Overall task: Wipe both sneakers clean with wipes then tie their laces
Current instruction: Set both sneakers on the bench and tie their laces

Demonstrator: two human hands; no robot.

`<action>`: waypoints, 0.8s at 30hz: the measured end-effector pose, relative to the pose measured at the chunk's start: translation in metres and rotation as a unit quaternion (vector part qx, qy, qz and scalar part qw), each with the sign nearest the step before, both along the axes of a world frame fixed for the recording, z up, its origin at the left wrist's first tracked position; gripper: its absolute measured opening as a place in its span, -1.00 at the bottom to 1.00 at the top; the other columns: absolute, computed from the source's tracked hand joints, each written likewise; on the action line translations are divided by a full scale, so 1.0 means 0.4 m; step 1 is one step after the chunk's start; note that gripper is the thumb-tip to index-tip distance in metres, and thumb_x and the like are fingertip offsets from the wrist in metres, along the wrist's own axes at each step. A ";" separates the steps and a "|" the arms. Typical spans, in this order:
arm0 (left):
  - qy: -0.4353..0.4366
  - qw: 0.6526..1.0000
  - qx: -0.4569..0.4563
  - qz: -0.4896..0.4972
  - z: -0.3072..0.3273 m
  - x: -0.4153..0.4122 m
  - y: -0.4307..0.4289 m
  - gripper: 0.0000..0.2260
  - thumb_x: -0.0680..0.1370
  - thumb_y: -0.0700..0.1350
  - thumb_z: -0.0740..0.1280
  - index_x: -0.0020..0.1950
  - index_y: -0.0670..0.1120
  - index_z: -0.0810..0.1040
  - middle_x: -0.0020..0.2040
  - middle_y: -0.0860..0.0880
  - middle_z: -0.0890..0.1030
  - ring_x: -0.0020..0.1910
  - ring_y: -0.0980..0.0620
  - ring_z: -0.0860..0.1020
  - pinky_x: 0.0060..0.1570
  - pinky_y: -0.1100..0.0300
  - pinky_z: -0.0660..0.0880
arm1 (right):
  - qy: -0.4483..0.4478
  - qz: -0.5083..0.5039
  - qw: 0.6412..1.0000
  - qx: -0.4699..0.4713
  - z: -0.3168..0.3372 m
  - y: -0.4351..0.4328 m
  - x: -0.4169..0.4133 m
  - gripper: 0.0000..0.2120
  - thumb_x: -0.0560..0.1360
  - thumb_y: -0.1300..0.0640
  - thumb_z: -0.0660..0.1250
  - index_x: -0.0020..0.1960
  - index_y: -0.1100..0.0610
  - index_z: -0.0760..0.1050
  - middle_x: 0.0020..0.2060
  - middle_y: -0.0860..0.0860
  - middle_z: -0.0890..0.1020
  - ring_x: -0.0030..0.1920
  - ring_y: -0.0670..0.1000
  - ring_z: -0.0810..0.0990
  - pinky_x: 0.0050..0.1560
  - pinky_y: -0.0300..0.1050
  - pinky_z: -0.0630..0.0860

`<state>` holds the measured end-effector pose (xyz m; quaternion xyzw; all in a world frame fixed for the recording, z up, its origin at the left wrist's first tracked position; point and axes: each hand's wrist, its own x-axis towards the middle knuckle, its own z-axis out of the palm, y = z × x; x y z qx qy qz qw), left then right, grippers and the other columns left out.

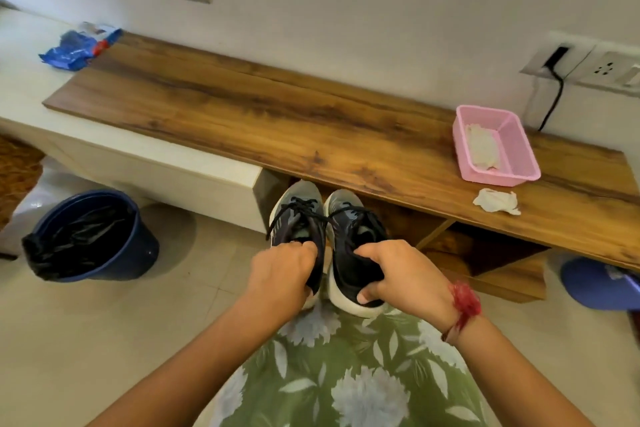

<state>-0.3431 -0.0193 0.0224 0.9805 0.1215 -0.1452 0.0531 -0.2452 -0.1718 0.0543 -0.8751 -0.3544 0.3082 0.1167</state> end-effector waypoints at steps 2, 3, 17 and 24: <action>0.018 1.000 -0.006 0.008 -0.037 0.018 0.022 -0.72 0.51 -0.04 0.36 0.16 -0.04 0.38 0.10 0.01 0.55 0.07 -0.05 0.56 -0.21 0.15 0.39 | 0.022 0.006 1.000 -0.007 -0.045 0.035 0.021 -0.58 0.30 0.08 0.55 0.13 0.03 0.55 0.03 -0.05 0.64 0.09 0.01 0.58 0.02 0.02 0.54; 0.025 1.000 -0.009 0.011 -0.061 0.029 0.035 -0.72 0.51 -0.05 0.36 0.17 -0.04 0.39 0.11 0.01 0.56 0.08 -0.05 0.57 -0.19 0.14 0.40 | 0.029 0.007 0.999 -0.012 -0.074 0.052 0.029 -0.59 0.31 0.09 0.54 0.13 0.03 0.55 0.02 -0.05 0.64 0.08 0.01 0.58 0.00 -0.01 0.54; -0.031 0.999 -0.005 0.041 -0.542 0.200 0.170 -0.73 0.58 -0.11 0.27 0.25 -0.09 0.36 0.24 -0.08 0.50 0.26 -0.07 0.48 0.03 0.11 0.45 | -0.094 -0.037 0.995 -0.028 -0.574 0.238 0.133 -0.64 0.43 0.10 0.41 0.21 0.01 0.48 0.07 0.05 0.61 0.11 0.13 0.57 -0.04 -0.06 0.51; -0.055 0.998 0.019 0.018 -0.784 0.248 0.186 -0.63 0.60 -0.19 0.21 0.40 -0.11 0.27 0.40 -0.12 0.43 0.45 -0.02 0.32 0.36 0.14 0.25 | -0.158 -0.011 0.986 -0.042 -0.801 0.247 0.183 -0.76 0.46 0.11 0.38 0.12 0.05 0.46 -0.01 0.04 0.60 0.06 0.12 0.57 -0.14 -0.12 0.43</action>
